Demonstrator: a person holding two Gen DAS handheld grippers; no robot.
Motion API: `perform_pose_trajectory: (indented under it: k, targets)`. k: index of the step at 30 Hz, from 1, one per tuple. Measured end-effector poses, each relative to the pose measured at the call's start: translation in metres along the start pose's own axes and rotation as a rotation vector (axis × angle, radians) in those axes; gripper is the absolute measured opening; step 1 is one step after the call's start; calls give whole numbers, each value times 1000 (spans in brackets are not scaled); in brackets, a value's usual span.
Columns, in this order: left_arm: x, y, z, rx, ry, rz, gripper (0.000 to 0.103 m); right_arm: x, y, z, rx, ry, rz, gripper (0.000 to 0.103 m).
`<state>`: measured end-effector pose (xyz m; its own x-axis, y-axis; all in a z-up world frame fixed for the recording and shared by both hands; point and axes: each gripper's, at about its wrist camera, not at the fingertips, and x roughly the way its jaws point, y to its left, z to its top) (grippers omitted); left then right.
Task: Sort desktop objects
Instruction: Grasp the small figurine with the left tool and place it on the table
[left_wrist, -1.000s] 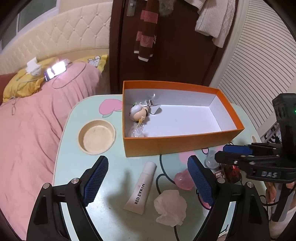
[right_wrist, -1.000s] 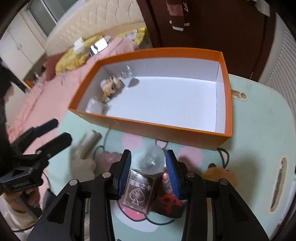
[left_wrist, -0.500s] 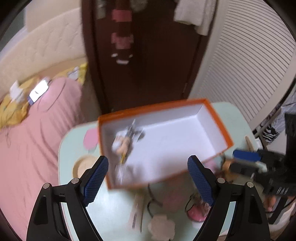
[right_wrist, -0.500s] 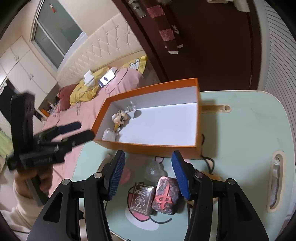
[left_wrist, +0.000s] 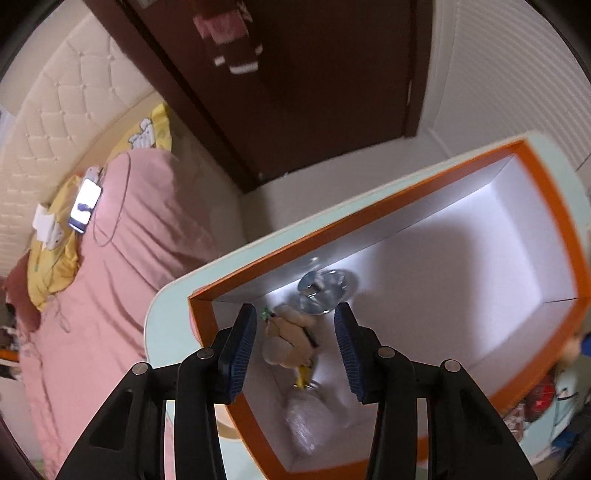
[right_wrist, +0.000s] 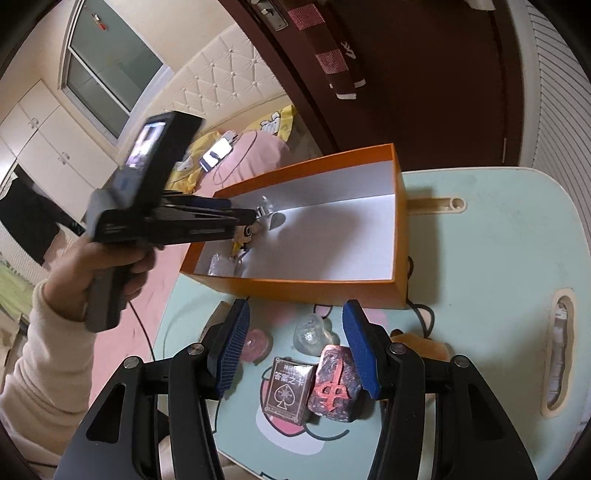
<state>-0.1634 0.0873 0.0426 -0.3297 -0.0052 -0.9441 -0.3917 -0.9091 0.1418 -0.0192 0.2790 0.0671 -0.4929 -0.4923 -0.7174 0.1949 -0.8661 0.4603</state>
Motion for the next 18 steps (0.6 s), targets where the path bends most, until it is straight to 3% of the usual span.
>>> perform_pose_trajectory:
  k: [6, 7, 8, 18]
  targets:
    - [19, -3, 2, 14, 72, -41, 46, 3, 1, -1, -2, 11, 0, 54]
    - [22, -4, 3, 16, 84, -48, 52, 4, 1, -1, -3, 11, 0, 54]
    - [25, -4, 3, 19, 96, -55, 52, 4, 1, -1, -4, 11, -1, 54]
    - [20, 1, -5, 47, 134, 5, 52, 4, 0, 0, -5, 9, -2, 54]
